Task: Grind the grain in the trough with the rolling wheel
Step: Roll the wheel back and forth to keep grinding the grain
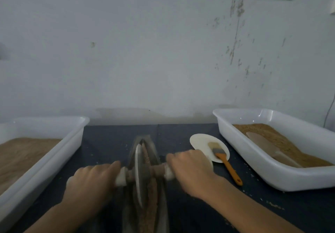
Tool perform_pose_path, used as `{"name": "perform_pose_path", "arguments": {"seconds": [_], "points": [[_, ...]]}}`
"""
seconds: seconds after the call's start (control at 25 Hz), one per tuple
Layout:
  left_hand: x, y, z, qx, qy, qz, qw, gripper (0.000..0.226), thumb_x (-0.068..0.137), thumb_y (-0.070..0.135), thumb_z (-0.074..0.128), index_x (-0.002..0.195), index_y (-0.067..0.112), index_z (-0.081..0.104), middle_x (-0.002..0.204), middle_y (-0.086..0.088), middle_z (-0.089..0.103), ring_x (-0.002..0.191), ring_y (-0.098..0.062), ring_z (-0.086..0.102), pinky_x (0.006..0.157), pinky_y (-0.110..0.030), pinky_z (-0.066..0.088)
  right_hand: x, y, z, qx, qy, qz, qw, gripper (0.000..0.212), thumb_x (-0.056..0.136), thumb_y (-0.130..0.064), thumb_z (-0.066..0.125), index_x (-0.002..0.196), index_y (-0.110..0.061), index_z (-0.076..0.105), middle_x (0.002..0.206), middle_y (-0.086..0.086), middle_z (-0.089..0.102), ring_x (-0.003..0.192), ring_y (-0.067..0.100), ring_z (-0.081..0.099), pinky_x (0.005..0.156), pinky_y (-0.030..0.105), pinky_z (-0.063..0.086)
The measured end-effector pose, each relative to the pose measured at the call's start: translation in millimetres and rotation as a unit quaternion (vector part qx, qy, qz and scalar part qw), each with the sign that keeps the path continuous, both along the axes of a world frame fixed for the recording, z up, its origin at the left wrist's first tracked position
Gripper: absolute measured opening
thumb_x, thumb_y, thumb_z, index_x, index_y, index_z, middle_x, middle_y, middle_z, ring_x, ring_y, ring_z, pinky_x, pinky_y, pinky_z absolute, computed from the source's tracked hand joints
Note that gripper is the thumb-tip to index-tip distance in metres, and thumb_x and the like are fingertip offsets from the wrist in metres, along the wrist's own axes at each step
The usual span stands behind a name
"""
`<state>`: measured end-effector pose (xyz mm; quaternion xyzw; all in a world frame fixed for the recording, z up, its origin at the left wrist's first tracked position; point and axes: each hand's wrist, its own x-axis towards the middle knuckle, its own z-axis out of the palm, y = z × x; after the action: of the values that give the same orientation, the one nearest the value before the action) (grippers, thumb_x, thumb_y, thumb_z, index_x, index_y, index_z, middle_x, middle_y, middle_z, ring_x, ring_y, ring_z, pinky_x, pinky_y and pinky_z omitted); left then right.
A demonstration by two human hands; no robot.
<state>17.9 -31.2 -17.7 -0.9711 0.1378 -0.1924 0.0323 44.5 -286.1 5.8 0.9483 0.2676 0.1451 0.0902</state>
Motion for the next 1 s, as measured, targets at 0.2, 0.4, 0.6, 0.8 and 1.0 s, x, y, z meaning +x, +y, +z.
{"name": "perform_pose_path", "arguments": {"seconds": [0.2,0.4,0.6,0.8,1.0], "points": [[-38.2,-0.6,6.6,0.031,0.086,0.036,0.995,0.029,0.075,0.064,0.048,0.087,0.051,0.025,0.086,0.025,0.046,0.093,0.004,0.054,0.072,-0.023,0.034,-34.3,-15.1,1.3,-0.024,0.085,0.008,0.996,0.027,0.082,-0.027,0.062,0.101,-0.026,0.043,0.097,0.001,0.06,0.085,0.027,0.057,0.064,0.037,0.032],[24.2,-11.2,15.1,0.099,-0.028,0.092,0.99,0.029,0.082,0.047,0.057,0.089,0.037,0.031,0.084,0.012,0.055,0.075,-0.009,0.058,0.056,-0.028,0.026,34.3,3.4,-7.2,0.044,-0.009,-0.039,0.998,0.022,0.084,-0.036,0.061,0.098,-0.026,0.047,0.095,0.002,0.066,0.085,0.028,0.062,0.066,0.037,0.04],[66.4,-27.8,29.7,0.133,-0.07,0.062,0.987,0.02,0.086,0.03,0.057,0.101,0.025,0.045,0.097,0.003,0.064,0.089,-0.021,0.064,0.063,-0.033,0.035,60.0,3.2,-22.2,0.104,0.02,-0.087,0.991,0.025,0.087,-0.043,0.056,0.103,-0.025,0.049,0.1,0.002,0.066,0.089,0.028,0.062,0.074,0.037,0.046],[-23.1,-0.1,2.6,0.047,-0.048,-0.062,0.996,0.045,0.064,0.04,0.074,0.09,0.036,0.038,0.077,0.014,0.055,0.07,-0.01,0.059,0.056,-0.023,0.027,-29.1,-20.5,-15.5,0.046,-0.07,0.065,0.994,0.047,0.049,-0.033,0.082,0.079,-0.029,0.047,0.064,-0.005,0.056,0.052,0.014,0.054,0.044,0.031,0.041],[-31.9,5.2,2.0,0.067,-0.039,-0.055,0.995,0.05,0.05,0.039,0.075,0.079,0.036,0.035,0.063,0.014,0.048,0.051,-0.007,0.049,0.049,-0.022,0.022,-28.3,-16.6,-14.0,0.016,-0.048,0.044,0.998,0.048,0.048,-0.03,0.084,0.078,-0.029,0.046,0.065,-0.007,0.056,0.052,0.012,0.053,0.044,0.03,0.041]]}}
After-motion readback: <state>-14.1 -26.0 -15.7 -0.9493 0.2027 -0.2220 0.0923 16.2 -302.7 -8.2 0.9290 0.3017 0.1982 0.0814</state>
